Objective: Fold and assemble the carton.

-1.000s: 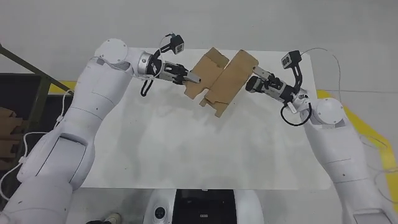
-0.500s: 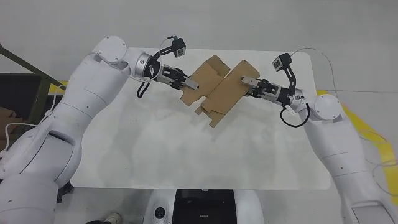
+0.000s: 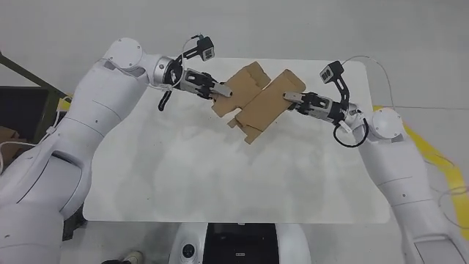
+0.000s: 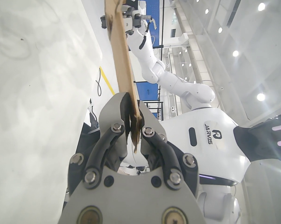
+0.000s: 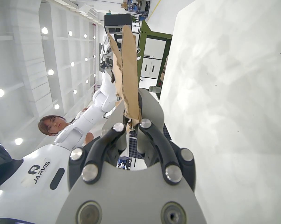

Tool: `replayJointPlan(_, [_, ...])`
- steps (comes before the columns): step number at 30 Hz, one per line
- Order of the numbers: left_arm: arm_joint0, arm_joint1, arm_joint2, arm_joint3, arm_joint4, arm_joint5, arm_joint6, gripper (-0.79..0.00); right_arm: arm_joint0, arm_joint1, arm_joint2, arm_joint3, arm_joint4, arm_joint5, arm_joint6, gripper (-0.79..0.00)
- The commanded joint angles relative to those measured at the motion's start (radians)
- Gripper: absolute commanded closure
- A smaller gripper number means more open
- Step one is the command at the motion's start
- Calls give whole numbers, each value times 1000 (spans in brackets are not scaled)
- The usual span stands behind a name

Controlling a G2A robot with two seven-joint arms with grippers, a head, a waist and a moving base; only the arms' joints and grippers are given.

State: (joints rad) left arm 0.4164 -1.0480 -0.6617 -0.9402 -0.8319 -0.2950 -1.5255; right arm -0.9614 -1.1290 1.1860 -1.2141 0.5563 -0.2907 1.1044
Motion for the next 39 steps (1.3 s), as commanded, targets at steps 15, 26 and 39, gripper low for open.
replayJointPlan(15, [101, -46, -93, 78, -145, -189, 244, -785, -89, -5, 73, -64, 74, 59, -332, 0])
replayJointPlan(26, [120, -87, -92, 55, -93, -199, 424, -785, -174, -16, 38, -199, 15, 75, -457, 0])
replayJointPlan(39, [120, -122, -100, 81, -34, -165, 476, 0, -195, -21, 46, -236, -21, 72, -490, 0])
